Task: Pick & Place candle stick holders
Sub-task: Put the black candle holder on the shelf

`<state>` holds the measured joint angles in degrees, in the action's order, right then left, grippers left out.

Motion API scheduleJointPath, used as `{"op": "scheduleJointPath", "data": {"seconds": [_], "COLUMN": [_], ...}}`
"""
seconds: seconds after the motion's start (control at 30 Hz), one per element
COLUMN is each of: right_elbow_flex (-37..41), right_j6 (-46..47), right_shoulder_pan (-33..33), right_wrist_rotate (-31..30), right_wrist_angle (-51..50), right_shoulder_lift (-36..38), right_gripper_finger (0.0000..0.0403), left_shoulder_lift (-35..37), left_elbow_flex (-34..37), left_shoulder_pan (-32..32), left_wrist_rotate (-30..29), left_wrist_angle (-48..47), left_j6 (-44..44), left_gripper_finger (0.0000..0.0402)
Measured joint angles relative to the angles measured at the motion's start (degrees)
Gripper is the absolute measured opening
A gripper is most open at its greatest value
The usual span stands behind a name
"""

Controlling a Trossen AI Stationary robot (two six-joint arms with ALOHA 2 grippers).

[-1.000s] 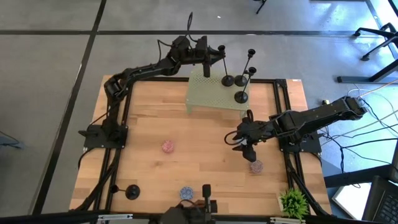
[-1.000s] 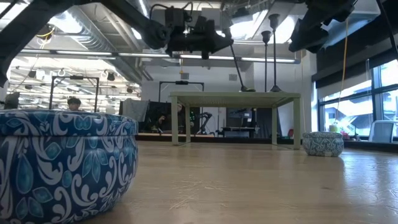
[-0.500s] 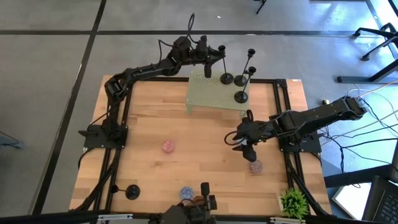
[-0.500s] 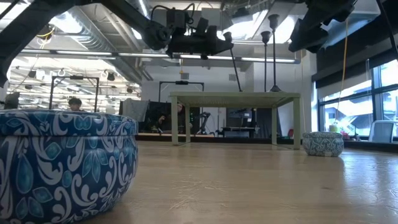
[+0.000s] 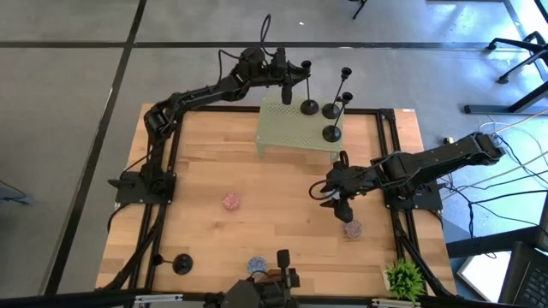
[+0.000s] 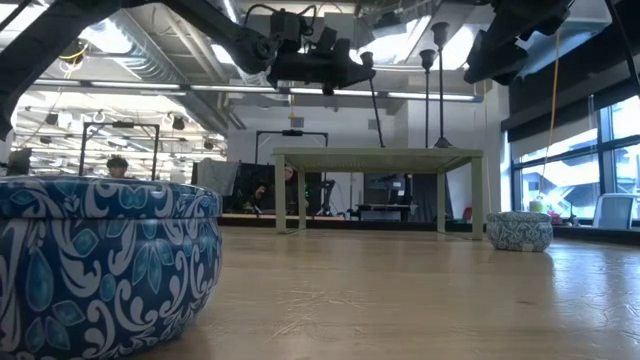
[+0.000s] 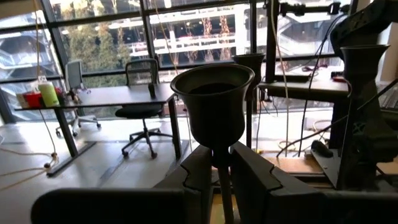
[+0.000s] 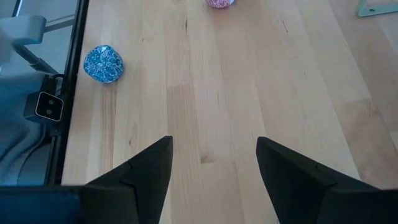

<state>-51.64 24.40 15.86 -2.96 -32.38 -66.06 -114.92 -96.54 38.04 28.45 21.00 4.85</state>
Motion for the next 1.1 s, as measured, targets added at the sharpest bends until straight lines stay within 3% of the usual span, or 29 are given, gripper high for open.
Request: {"op": "scheduleJointPath", "data": {"seconds": [1.1], "right_elbow_flex": [0.0], "right_j6": [-0.1], "right_shoulder_pan": [0.0], "right_wrist_rotate": [0.0], "right_wrist_angle": [0.0], "right_shoulder_lift": [0.0], "right_gripper_finger": [0.0236], "left_shoulder_lift": [0.2], "left_elbow_flex": [-0.8], "left_shoulder_pan": [-1.7], "left_wrist_rotate": [-1.1], "left_wrist_angle": [-4.1], "left_j6": [5.4], "left_gripper_finger": [0.0048]}}
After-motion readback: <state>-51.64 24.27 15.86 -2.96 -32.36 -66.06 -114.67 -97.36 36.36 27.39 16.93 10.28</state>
